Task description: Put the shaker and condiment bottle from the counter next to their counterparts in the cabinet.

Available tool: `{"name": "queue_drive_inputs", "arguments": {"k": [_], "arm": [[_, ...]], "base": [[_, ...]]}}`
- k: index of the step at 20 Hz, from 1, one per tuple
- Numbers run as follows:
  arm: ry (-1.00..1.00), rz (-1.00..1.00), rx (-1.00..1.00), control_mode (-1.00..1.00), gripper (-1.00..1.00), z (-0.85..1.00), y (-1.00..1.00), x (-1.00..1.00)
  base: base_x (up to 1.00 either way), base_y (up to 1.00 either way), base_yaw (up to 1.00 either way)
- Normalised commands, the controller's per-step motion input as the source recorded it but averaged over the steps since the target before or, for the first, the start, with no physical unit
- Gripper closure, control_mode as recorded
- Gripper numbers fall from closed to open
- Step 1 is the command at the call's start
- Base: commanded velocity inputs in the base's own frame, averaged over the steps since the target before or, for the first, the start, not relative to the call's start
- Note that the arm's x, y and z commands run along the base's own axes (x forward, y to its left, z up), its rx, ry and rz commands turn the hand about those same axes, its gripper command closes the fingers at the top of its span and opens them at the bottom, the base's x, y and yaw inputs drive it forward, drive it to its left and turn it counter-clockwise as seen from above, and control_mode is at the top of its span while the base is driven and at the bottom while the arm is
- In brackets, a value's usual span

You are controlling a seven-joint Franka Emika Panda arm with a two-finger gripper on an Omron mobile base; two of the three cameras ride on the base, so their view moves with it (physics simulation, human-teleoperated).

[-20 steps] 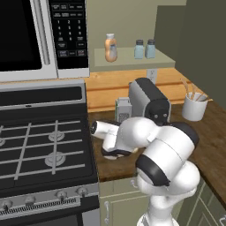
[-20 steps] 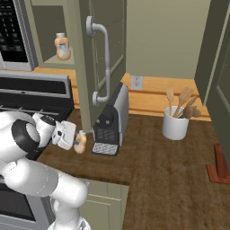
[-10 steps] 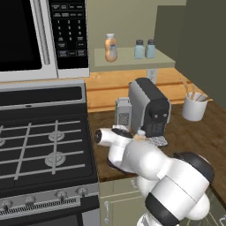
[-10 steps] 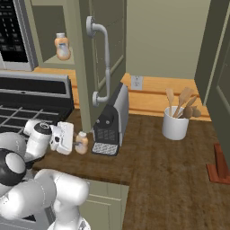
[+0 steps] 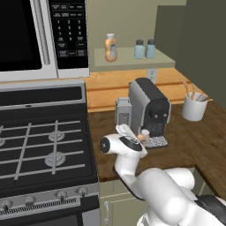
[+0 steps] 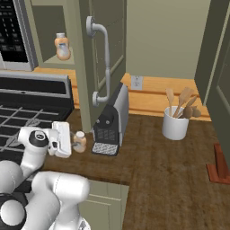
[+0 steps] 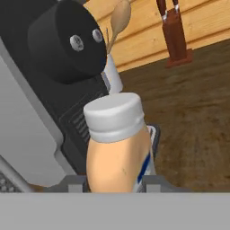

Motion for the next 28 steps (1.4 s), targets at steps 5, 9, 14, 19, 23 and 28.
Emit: {"name": "queue_drive_inputs", "arguments": {"k": [5,9,14,19,23,28], "arm": [[0.0,0.18,0.0,-1.0,1.0,0.54,0.28,-0.03],[0.0,0.12,-0.01,-1.0,1.0,0.48,0.2,-0.3],[0.0,0.08,-0.03,-1.0,1.0,0.66,0.24,-0.39],[0.0,0.08,-0.01,-1.0,1.0,0.83,0.1,-0.42],[0.0,0.04,0.0,-1.0,1.0,0.79,0.0,-0.48],[0.05,0.05,-0.04,-1.0,1.0,0.72,0.02,-0.33]], "base": [[0.0,0.0,0.0],[0.0,0.0,0.0],[0.0,0.0,0.0],[0.0,0.0,0.0],[0.0,0.0,0.0],[0.0,0.0,0.0]]}}
